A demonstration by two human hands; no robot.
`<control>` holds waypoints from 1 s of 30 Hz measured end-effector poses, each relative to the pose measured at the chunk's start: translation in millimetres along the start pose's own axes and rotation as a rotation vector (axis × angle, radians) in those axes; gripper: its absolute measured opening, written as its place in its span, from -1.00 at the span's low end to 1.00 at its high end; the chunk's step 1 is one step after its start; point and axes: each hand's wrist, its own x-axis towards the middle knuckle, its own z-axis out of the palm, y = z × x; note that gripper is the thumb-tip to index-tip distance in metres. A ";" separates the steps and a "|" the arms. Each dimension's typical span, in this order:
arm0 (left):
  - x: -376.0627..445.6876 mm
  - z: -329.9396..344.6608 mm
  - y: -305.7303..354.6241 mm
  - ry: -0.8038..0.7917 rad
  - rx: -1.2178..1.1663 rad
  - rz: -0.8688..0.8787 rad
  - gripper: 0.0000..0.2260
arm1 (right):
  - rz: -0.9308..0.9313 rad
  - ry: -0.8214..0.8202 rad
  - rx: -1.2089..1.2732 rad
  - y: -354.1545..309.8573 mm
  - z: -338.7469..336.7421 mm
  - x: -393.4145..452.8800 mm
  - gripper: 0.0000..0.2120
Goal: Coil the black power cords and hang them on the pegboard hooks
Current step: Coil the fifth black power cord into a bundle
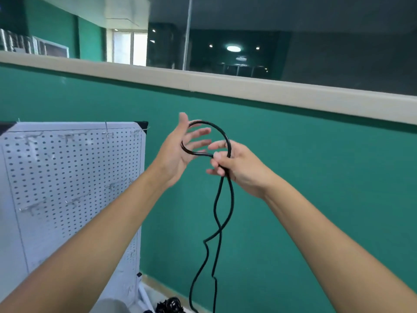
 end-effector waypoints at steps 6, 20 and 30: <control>-84.5 -1.6 -81.4 -0.276 0.448 -0.195 -0.57 | -0.004 0.133 0.236 -34.8 -1.0 23.5 -0.88; -86.1 17.6 -86.6 -0.070 0.303 -0.169 -0.73 | 0.325 0.001 0.062 109.3 -1.2 -85.5 -0.32; -57.9 30.3 -83.8 -0.043 0.216 -0.262 -0.74 | 0.223 0.042 -0.319 191.9 46.4 -112.8 -0.77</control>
